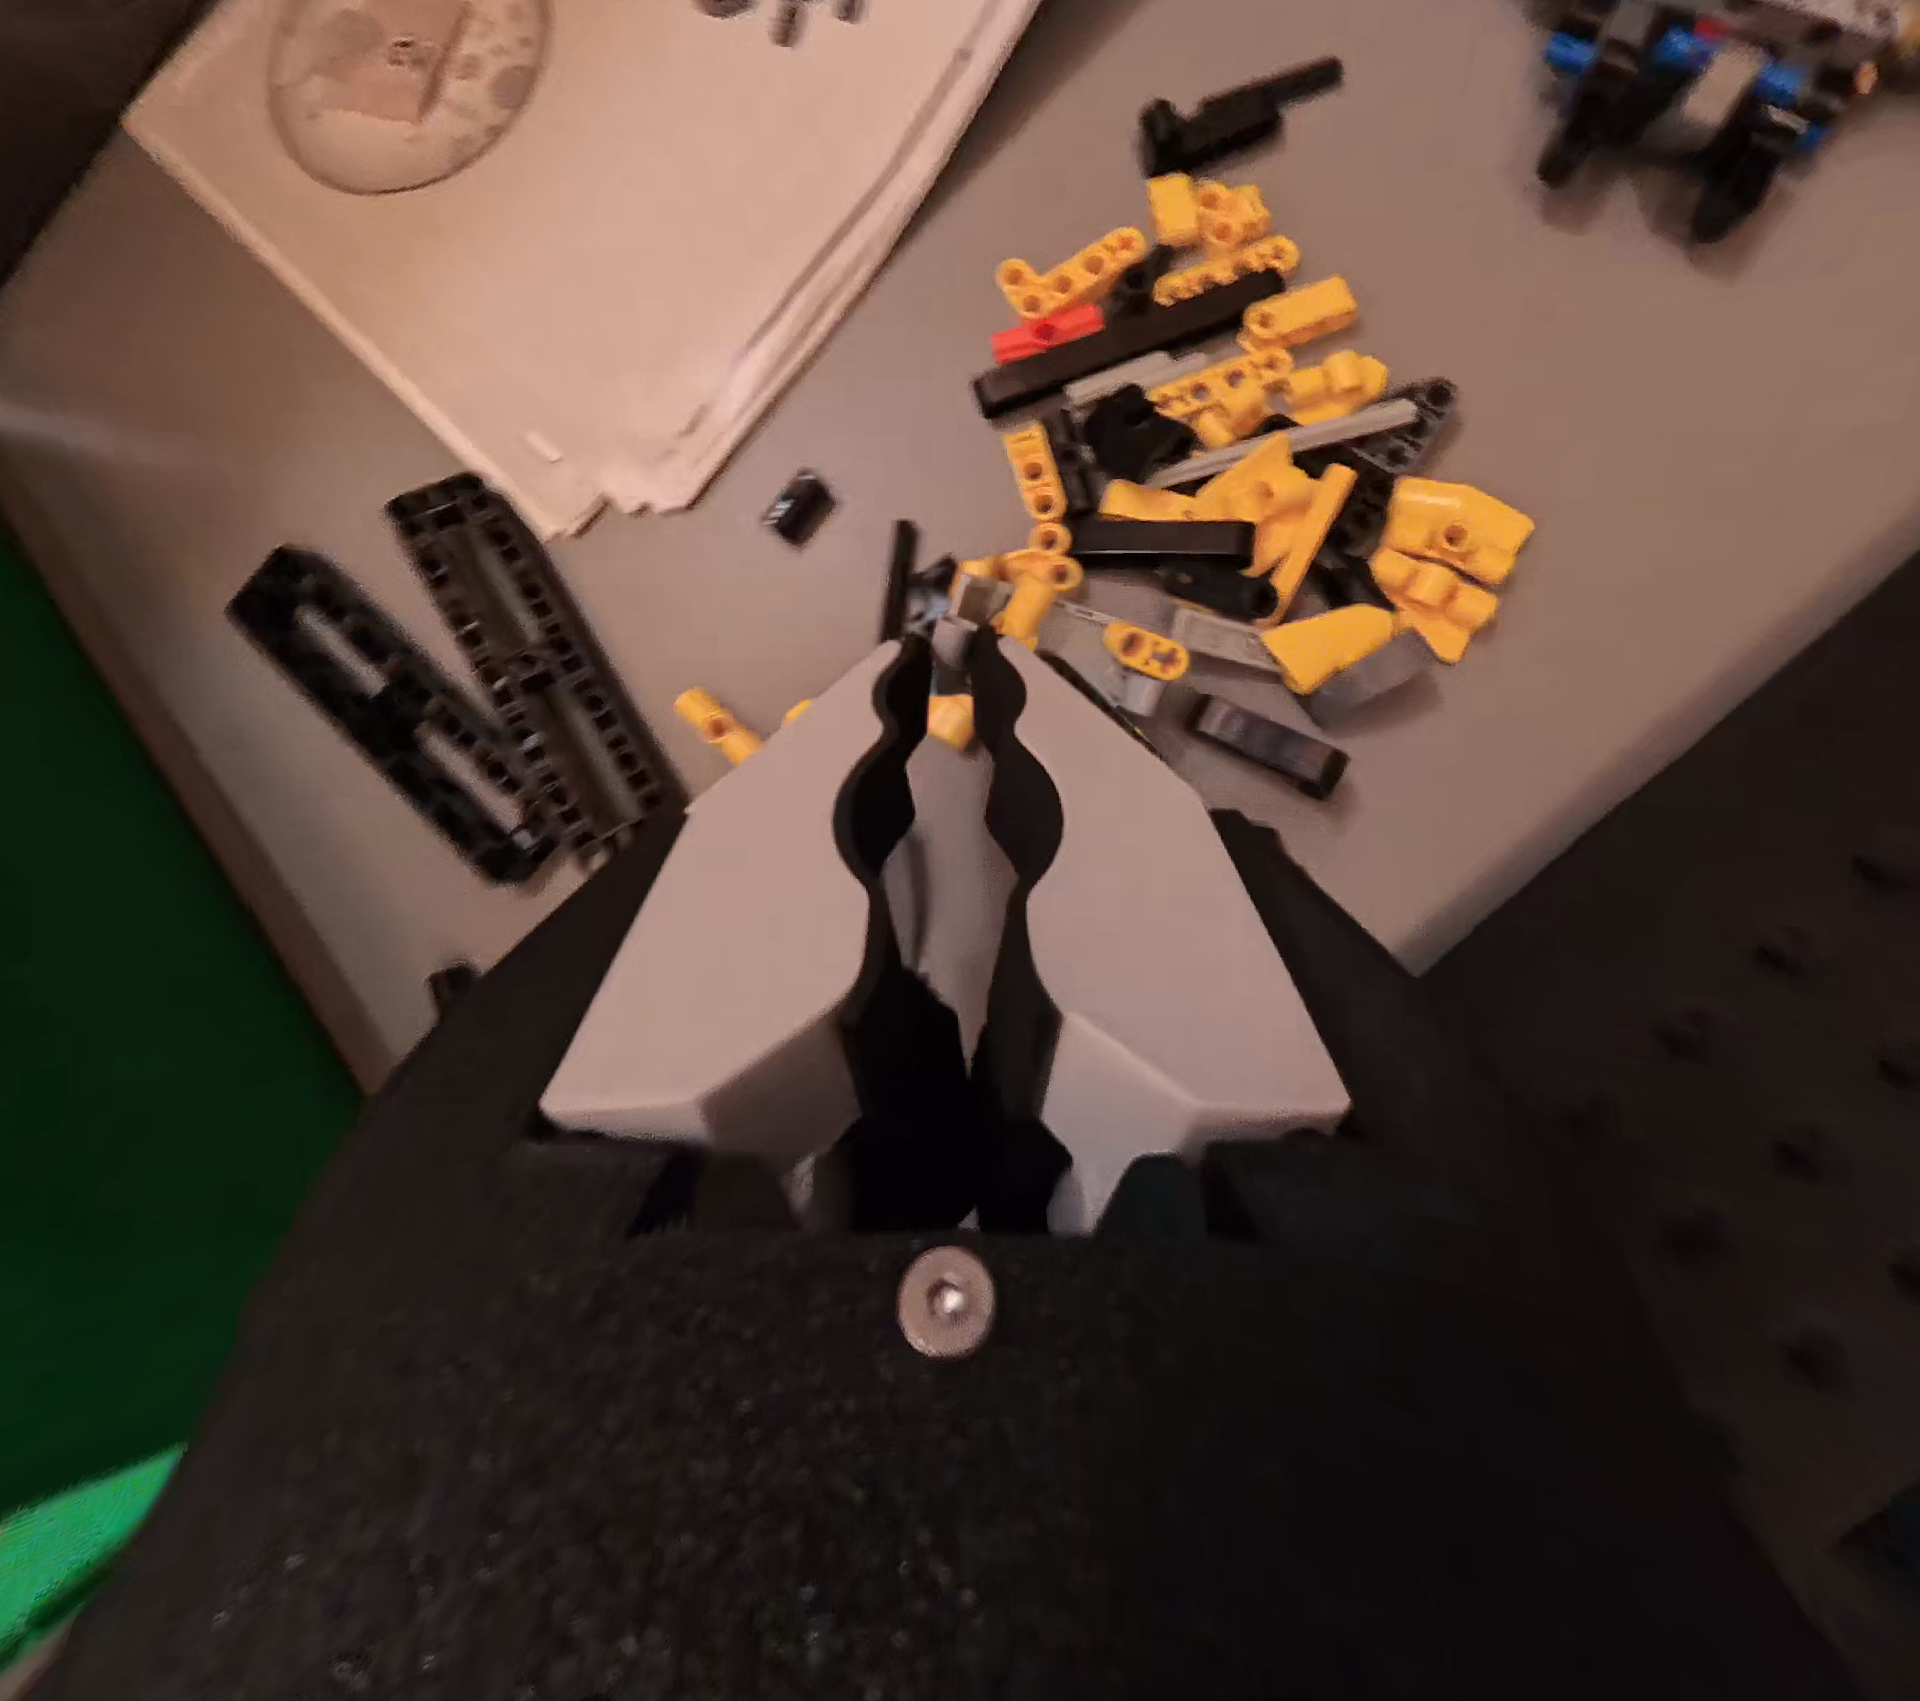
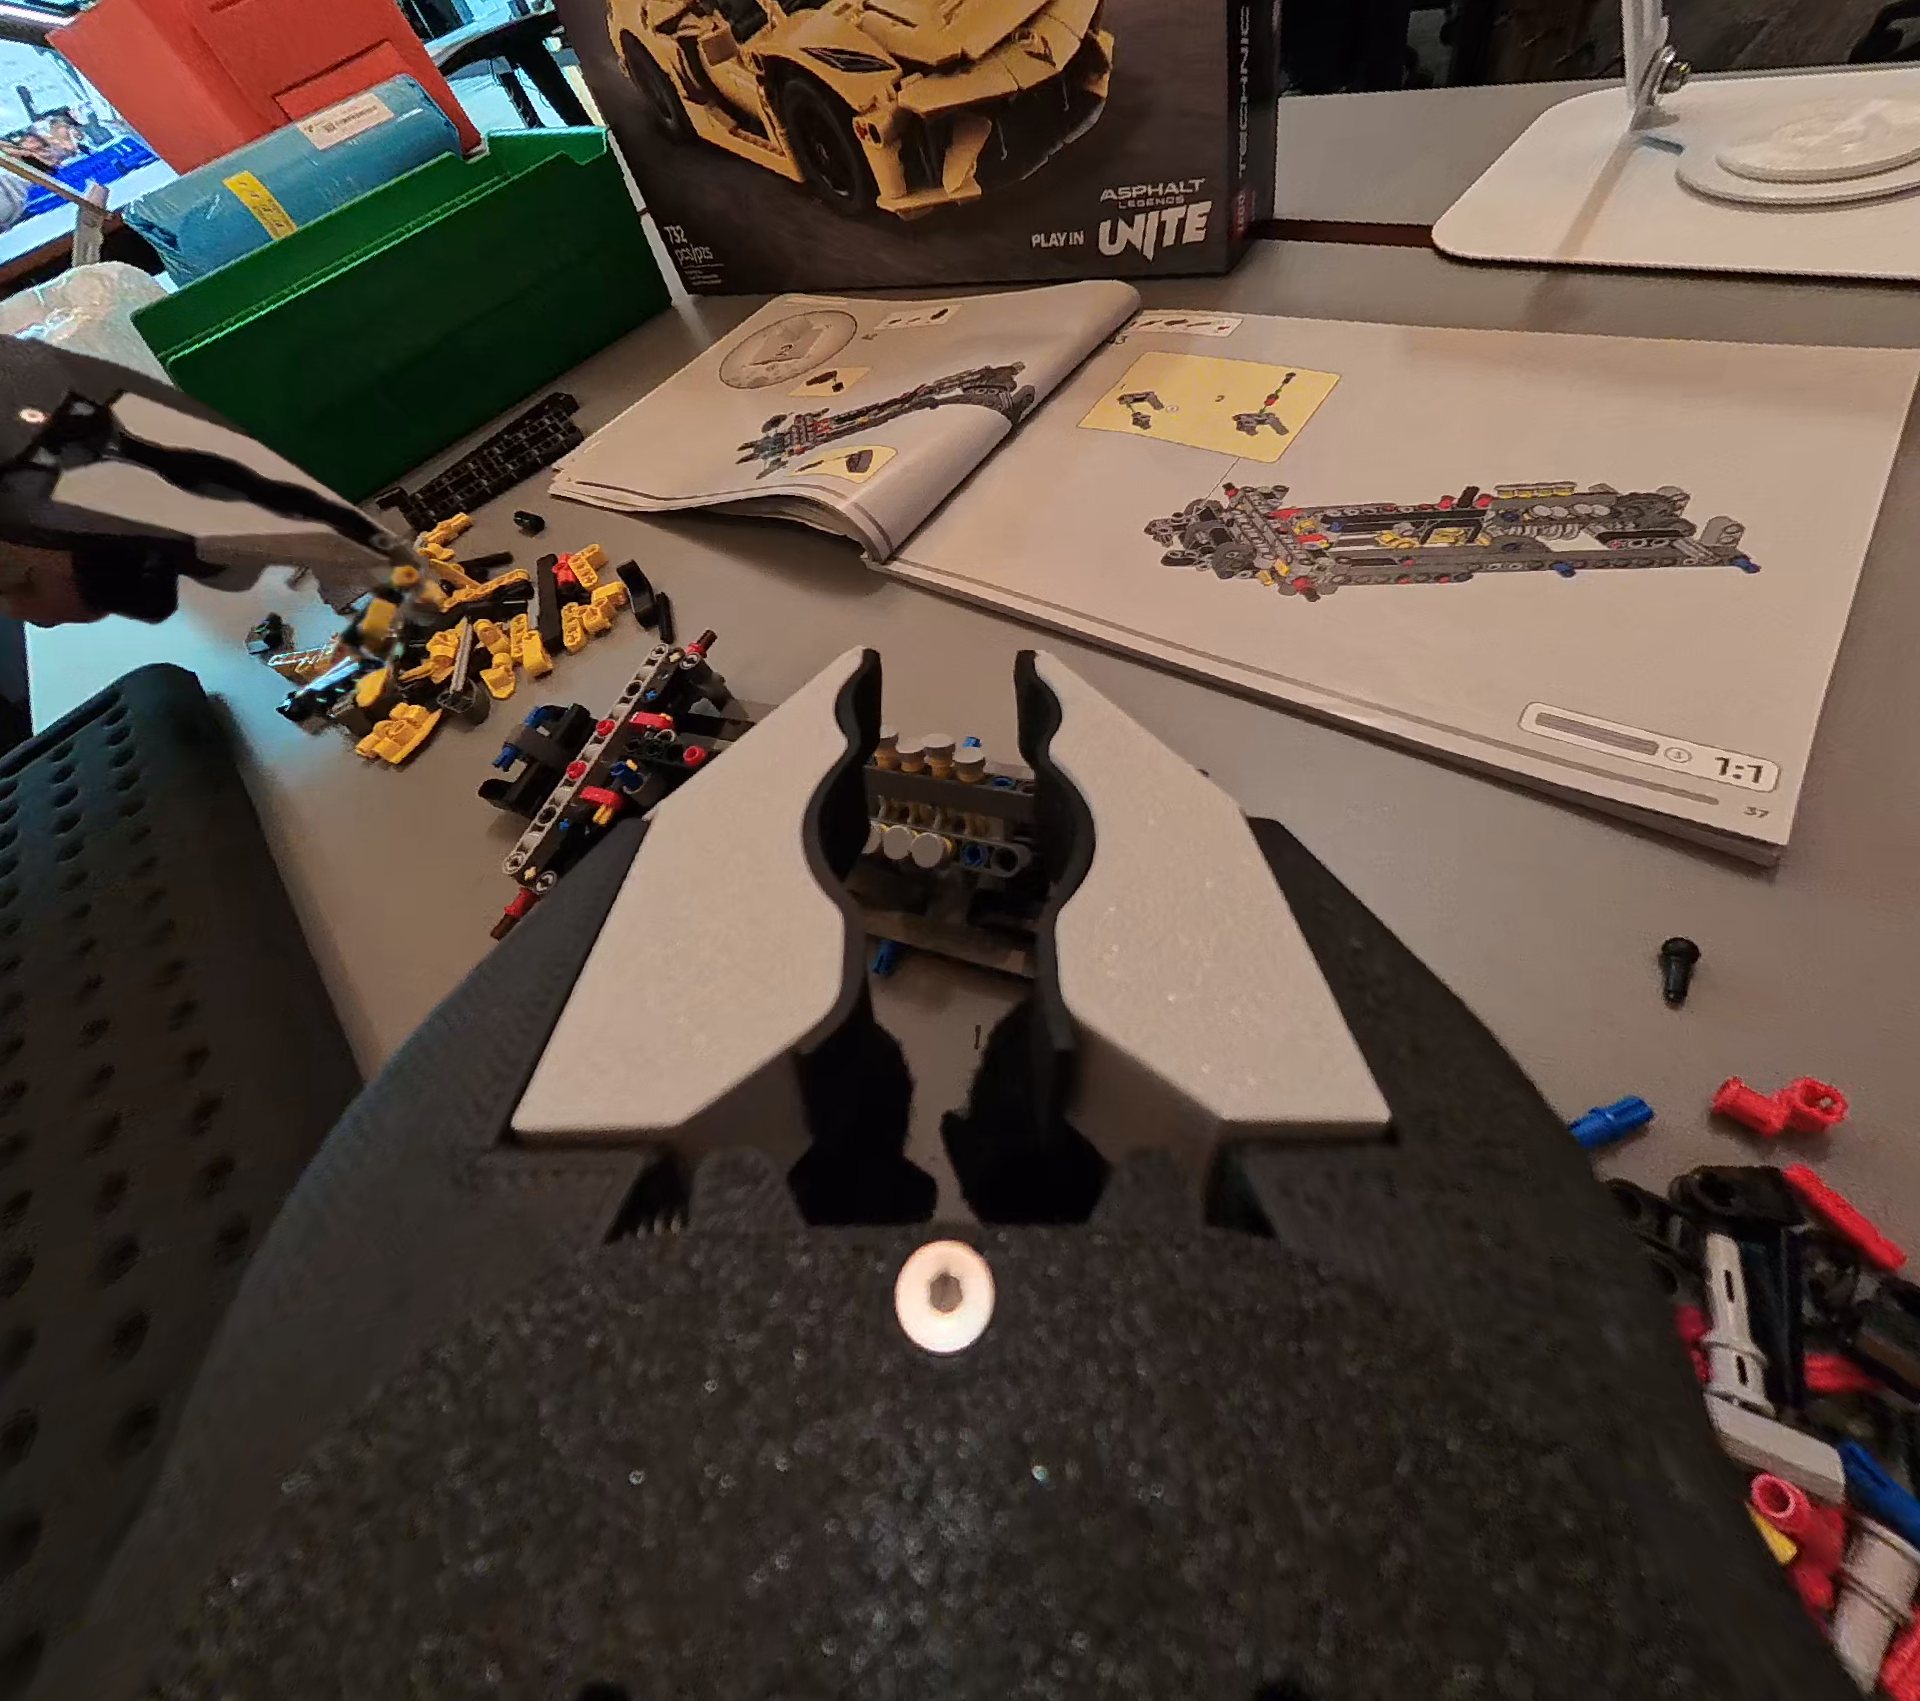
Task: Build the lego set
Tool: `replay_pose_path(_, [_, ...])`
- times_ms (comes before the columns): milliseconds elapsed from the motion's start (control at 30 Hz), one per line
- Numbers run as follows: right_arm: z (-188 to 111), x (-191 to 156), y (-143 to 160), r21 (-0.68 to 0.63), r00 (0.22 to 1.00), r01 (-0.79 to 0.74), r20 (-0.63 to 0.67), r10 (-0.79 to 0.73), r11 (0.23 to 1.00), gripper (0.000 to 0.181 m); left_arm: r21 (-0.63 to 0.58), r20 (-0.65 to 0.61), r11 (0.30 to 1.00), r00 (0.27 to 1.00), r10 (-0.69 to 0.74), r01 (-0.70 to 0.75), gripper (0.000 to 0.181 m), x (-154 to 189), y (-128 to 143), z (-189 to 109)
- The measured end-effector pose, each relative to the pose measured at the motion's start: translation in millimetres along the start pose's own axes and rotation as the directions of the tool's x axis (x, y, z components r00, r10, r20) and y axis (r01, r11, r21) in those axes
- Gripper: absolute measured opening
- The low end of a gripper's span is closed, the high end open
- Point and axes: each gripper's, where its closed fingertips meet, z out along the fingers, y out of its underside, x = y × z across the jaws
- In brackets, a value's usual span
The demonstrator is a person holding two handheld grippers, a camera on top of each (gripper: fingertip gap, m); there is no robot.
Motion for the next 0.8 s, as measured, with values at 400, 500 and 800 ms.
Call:
replay_pose_path(400, [1.0, -1.3, 1.5, -0.008, 1.000, 0.001, 0.004, -0.001, 1.000, 0.024, 0.212, 0.102, 0.975, 0.991, -0.085, 0.062, 0.006, -23.3, -9.7, -19.5])
replay_pose_path(500, [0.8, -1.0, 1.4, -0.006, 1.000, 0.004, 0.000, -0.004, 1.000, 0.024, 0.255, 0.312, 0.955, 0.948, 0.068, -0.153, 0.006, -27.6, -25.2, -27.7])
replay_pose_path(800, [0.0, -1.3, 1.9, -0.007, 1.000, 0.003, 0.001, -0.003, 1.000, 0.023, 0.195, 0.576, 0.968, 0.817, 0.017, -0.158, 0.005, -66.1, -11.8, -53.8])
